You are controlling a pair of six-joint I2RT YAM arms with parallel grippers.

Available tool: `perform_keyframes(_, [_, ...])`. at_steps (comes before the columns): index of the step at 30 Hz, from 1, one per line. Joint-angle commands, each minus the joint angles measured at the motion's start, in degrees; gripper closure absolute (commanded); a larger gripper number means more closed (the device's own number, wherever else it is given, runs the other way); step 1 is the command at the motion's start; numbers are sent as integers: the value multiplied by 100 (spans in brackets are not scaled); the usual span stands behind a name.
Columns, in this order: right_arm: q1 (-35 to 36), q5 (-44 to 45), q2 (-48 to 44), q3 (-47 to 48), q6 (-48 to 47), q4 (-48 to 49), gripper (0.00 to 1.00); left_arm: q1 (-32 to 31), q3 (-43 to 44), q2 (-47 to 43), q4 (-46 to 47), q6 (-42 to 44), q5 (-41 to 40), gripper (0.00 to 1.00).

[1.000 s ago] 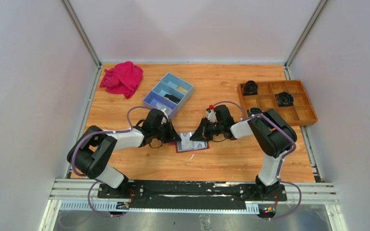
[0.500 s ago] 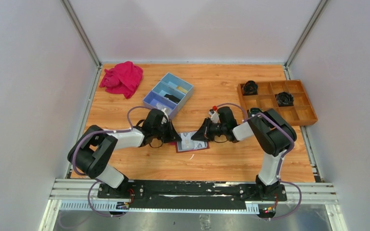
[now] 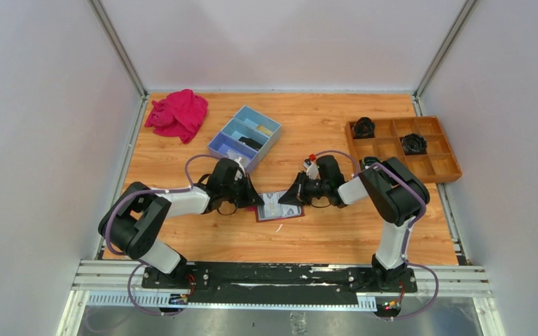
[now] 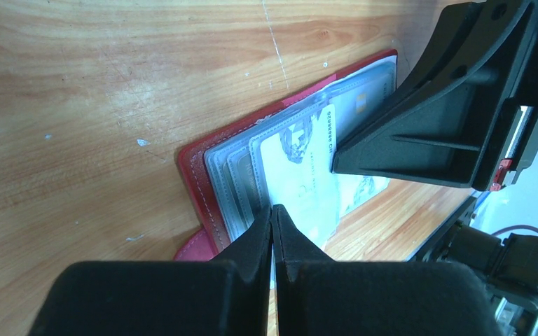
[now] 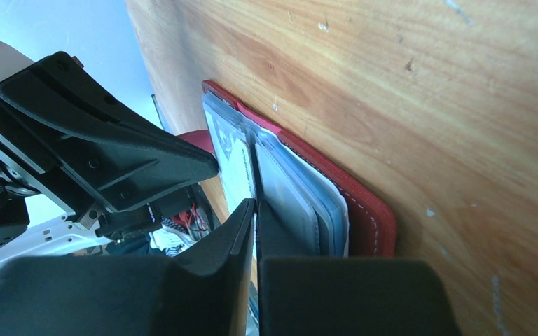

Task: Take the credit cards out of the card holder
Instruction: Remove the credit card from the card holder.

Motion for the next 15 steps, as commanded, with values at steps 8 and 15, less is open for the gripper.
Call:
perform_keyframes(8, [-191, 37, -371, -261, -374, -298, 100, -43, -260, 229, -627, 204, -504, 100])
perform_keyframes(15, [-492, 62, -797, -318, -918, -905, 100, 40, -411, 111, -631, 252, -500, 100])
